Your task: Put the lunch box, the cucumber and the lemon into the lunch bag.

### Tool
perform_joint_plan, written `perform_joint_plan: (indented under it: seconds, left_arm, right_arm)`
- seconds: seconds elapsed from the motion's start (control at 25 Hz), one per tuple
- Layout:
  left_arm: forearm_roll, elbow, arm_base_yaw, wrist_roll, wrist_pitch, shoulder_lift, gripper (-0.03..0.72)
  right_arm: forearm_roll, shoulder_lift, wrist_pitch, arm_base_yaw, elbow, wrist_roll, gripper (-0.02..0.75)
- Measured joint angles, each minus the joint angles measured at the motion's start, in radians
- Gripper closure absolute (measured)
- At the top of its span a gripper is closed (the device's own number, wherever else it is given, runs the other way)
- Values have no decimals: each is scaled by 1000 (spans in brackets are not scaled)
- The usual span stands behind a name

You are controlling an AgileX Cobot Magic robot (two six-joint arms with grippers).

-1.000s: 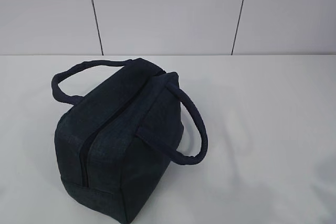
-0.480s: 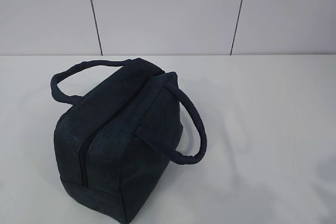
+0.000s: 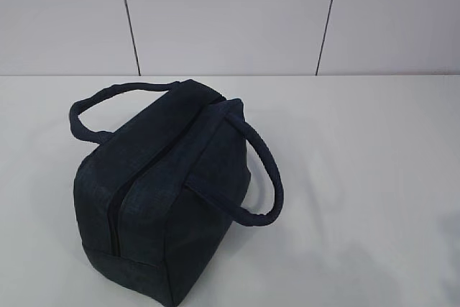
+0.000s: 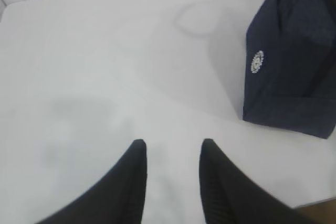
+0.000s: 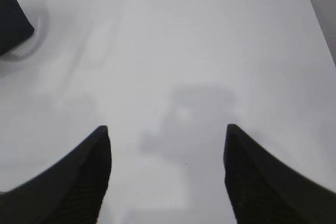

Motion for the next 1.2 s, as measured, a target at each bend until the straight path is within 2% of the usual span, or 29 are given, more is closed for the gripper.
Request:
perform_joint_plan:
  seconds: [1.2]
  left_arm:
    - [-5, 0, 7, 0, 0, 0, 445]
  right_arm:
    - [0, 0, 0, -4, 0, -2, 247]
